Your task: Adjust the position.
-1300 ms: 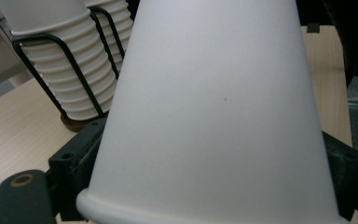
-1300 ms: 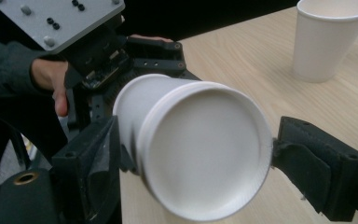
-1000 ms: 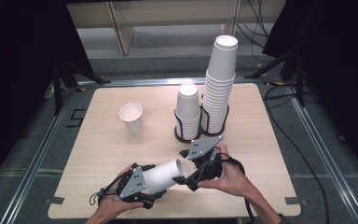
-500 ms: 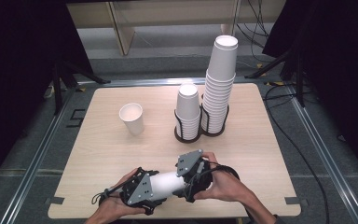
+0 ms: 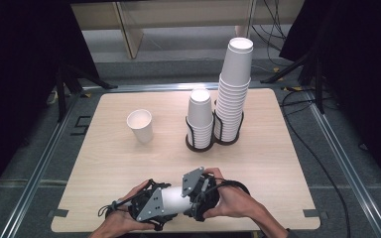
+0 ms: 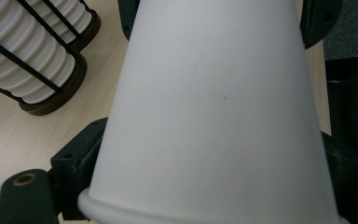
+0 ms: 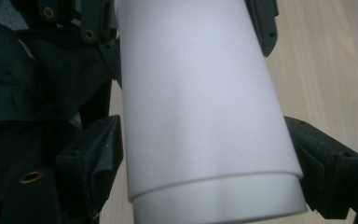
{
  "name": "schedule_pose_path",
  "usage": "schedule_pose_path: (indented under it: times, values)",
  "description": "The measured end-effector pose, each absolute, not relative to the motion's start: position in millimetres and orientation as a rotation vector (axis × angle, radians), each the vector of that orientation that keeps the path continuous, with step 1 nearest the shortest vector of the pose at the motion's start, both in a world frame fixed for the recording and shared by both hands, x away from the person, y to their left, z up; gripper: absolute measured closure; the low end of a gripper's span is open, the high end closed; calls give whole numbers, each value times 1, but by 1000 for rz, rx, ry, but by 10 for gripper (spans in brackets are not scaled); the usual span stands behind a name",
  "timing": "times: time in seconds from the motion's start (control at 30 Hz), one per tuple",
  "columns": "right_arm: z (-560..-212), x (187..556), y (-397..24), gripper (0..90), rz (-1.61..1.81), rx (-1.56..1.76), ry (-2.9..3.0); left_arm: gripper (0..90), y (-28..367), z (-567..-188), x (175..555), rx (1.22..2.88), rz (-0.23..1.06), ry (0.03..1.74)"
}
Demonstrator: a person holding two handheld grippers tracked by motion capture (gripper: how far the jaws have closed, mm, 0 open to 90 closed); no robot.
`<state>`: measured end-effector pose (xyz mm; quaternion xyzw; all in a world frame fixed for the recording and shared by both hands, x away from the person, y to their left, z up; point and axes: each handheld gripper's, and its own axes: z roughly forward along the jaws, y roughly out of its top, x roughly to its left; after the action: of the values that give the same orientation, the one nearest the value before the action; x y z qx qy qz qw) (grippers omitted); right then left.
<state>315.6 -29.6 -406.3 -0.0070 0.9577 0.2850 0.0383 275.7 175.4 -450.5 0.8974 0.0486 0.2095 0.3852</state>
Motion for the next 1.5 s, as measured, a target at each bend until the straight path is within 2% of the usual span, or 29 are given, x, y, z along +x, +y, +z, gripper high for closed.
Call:
schedule_pose_path:
  times: [0.5, 0.63, 0.9, 1.27, 1.4, 1.5]
  values:
    - [-417, 315, -24, 242, 797, -89, 2965, 133, 174, -454, 275, 2299, 530, 81]
    - [-415, 317, -27, 240, 829, -82, 2957, 81, 177, -457, 279, 2213, 498, 130]
    - [-404, 325, -43, 243, 990, -67, 2969, 77, 185, -453, 283, 2030, 378, 178]
    - [-385, 331, -63, 244, 1180, -35, 2944, 79, 196, -444, 287, 1826, 288, 238]
    - [-381, 334, -70, 242, 1227, -9, 2924, 85, 202, -440, 289, 1800, 287, 273]
    - [-376, 338, -76, 242, 1276, 28, 2888, 145, 205, -440, 291, 1753, 265, 316]
